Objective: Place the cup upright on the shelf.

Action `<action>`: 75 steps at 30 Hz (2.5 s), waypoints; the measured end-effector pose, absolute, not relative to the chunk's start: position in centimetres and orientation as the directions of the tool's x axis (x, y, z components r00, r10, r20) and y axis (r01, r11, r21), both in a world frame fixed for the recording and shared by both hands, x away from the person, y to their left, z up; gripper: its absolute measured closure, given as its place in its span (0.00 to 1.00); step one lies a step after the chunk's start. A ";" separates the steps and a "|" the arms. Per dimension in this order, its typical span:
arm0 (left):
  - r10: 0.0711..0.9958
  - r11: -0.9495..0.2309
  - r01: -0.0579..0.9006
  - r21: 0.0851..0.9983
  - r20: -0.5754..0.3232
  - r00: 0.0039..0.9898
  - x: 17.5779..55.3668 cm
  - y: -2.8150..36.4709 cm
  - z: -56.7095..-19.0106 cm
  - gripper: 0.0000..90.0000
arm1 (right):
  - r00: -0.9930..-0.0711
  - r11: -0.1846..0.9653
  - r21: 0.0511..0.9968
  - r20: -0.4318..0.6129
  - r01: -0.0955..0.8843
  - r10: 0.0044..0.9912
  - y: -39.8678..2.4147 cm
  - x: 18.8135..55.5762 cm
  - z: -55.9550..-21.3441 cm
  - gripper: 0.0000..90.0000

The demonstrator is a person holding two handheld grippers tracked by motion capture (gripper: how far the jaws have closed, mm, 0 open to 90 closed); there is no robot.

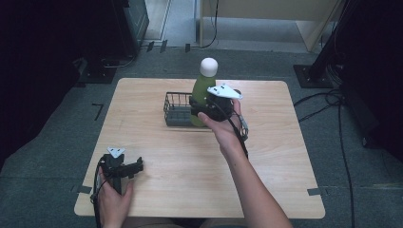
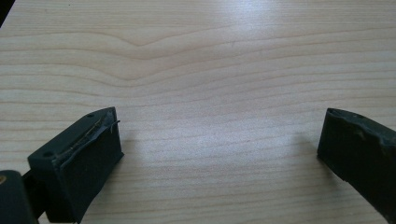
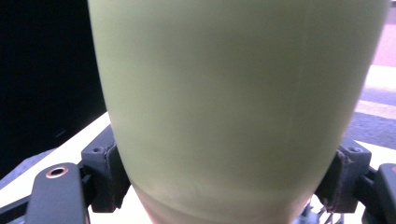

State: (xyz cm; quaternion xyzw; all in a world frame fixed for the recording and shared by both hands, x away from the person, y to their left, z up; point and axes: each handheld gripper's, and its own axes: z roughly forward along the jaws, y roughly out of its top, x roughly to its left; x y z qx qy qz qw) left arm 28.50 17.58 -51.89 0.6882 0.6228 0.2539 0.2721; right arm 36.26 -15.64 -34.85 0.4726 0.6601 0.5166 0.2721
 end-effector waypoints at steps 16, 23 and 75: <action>0.995 -0.078 0.719 0.690 0.012 0.097 28.5 17.6 -51.9 0.00 | -0.289 -0.012 0.945 0.112 0.326 0.951 -17.1 42.4 -35.4 0.22; 0.995 -0.077 0.720 0.690 0.011 0.096 28.5 17.6 -51.9 0.00 | -0.276 0.018 0.945 0.077 0.327 0.958 -16.9 43.1 -37.2 0.22; 0.995 -0.077 0.719 0.691 0.011 0.096 28.5 17.6 -51.9 0.00 | -0.315 0.082 0.904 0.061 0.420 0.947 -17.2 43.6 -40.1 0.15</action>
